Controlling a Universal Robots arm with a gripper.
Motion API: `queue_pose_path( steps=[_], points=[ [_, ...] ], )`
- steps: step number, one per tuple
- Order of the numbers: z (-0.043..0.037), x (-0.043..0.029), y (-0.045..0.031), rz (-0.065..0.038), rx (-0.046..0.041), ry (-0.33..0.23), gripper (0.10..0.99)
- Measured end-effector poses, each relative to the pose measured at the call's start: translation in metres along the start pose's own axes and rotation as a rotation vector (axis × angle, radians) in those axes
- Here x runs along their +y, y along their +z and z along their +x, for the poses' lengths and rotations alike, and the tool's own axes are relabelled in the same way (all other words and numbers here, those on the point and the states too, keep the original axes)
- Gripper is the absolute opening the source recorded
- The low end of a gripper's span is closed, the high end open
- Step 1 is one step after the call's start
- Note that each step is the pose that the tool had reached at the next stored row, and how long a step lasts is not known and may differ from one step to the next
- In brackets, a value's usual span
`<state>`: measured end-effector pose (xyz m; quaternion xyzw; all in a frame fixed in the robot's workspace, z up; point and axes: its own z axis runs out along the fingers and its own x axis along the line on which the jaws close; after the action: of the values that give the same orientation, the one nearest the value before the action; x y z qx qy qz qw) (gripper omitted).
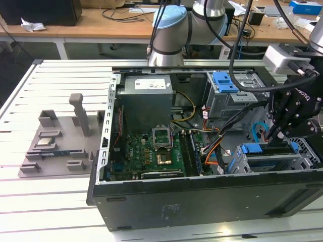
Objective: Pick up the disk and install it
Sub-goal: 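Insert the second disk wire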
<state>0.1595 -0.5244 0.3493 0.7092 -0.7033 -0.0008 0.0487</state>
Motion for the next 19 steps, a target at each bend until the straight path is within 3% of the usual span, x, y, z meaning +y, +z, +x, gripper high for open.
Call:
queue_pose_path(
  steps=[2,4,19],
  points=[
    [0.0,0.0,0.0002,0.0,-0.0153,-0.001,0.161],
    [0.0004,0.0,0.0008,0.0,-0.0214,-0.001,0.161],
    [0.0041,-0.0008,0.0054,0.0,-0.0218,-0.002,0.161]
  ],
)
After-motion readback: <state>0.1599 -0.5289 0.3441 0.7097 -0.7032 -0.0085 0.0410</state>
